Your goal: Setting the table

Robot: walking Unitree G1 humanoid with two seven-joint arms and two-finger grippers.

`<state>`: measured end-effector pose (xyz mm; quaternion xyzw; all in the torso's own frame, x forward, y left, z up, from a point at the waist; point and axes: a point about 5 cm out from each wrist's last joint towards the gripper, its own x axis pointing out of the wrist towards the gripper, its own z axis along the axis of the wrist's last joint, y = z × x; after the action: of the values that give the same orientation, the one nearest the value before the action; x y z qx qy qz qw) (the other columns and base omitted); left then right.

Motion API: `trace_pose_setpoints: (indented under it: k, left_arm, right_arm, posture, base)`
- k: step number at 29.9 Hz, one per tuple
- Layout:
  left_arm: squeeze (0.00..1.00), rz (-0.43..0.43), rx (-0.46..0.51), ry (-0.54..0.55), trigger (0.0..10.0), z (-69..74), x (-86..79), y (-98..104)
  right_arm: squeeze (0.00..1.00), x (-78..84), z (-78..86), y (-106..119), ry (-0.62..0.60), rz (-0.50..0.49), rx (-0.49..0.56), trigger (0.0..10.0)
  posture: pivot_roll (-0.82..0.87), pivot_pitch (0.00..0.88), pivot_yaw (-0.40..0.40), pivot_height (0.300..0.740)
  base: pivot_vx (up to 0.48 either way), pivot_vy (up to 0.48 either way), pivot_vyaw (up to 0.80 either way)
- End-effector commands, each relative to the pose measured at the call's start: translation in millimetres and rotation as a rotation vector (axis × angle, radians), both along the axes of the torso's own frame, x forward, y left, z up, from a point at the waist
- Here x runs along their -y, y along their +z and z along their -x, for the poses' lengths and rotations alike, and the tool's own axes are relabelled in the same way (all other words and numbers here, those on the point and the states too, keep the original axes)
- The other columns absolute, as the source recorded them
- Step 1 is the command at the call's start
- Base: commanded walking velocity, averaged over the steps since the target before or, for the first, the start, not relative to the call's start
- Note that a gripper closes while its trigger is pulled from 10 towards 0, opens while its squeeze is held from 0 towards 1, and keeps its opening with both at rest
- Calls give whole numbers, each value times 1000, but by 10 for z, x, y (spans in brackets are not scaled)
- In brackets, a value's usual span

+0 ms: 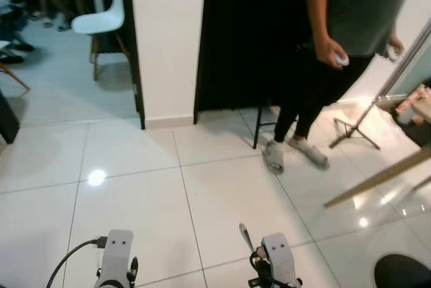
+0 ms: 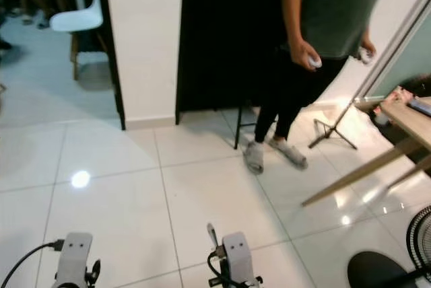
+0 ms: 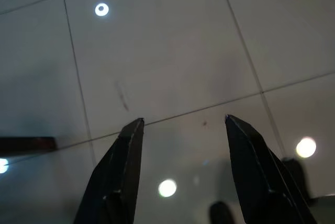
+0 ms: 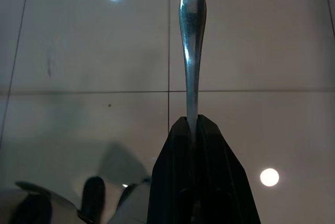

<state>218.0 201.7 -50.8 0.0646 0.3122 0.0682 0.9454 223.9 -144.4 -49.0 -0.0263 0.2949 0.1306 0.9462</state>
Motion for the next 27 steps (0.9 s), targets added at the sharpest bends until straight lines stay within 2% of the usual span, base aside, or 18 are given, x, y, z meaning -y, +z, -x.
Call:
trace_pose_setpoints:
  k: [1,19,23,27]
  left_arm:
    - [0,15,-7,-8,10000,16,59,-23]
    - [0,-4,-6,-40,10000,-16,31,-3]
    - [0,2,-4,-36,10000,-23,45,-2]
    - [0,20,4,-21,10000,-42,72,6]
  right_arm:
    - [0,65,35,-25,-14,13,-12,10000]
    - [0,11,10,-18,-9,4,-10,10000]
    - [0,25,9,-16,-7,5,-10,10000]
    - [0,52,-6,-1,1,5,-6,10000]
  posture:
    - [-74,0,20,740]
    - [-78,0,45,740]
    - [-76,0,39,740]
    - [-58,0,-3,740]
  base:
    - [0,0,-788]
    - [0,0,-788]
    - [0,0,-788]
    - [0,0,-788]
